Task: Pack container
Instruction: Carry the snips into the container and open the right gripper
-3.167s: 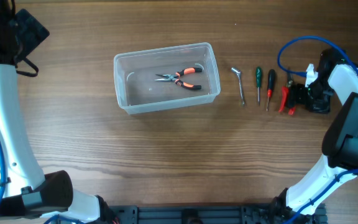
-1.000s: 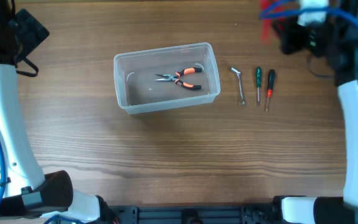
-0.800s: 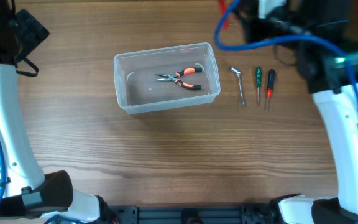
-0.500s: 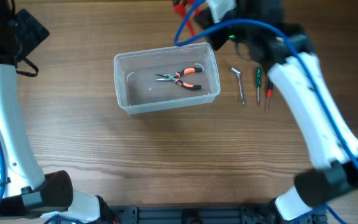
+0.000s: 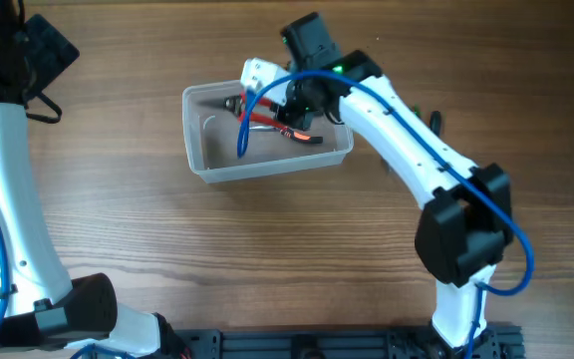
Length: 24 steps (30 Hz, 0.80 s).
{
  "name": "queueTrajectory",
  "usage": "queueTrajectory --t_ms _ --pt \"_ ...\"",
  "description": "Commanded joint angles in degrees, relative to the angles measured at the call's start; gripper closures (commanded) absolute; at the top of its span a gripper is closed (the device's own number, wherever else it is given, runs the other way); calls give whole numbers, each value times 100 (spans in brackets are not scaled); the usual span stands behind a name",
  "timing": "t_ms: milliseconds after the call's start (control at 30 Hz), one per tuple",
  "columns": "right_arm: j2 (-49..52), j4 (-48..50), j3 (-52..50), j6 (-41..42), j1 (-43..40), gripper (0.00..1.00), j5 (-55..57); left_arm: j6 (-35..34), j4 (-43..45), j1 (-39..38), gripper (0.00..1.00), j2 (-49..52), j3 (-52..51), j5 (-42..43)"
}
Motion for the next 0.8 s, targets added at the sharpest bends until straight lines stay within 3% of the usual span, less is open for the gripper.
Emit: queueTrajectory --t_ms 0,567,600,667,767 --pt "271 107 81 -1228 66 96 39 109 -4 20 0 33 63 -46" --pt "1349 1091 81 -1193 44 96 83 109 -7 20 0 33 63 -46" --pt "1360 1108 81 -1172 44 92 94 109 -4 20 0 33 63 -46" --pt "1368 1257 81 -903 44 69 236 109 -4 20 0 33 63 -46" --pt "1333 1626 83 -170 44 58 728 109 -4 20 0 33 63 -46"
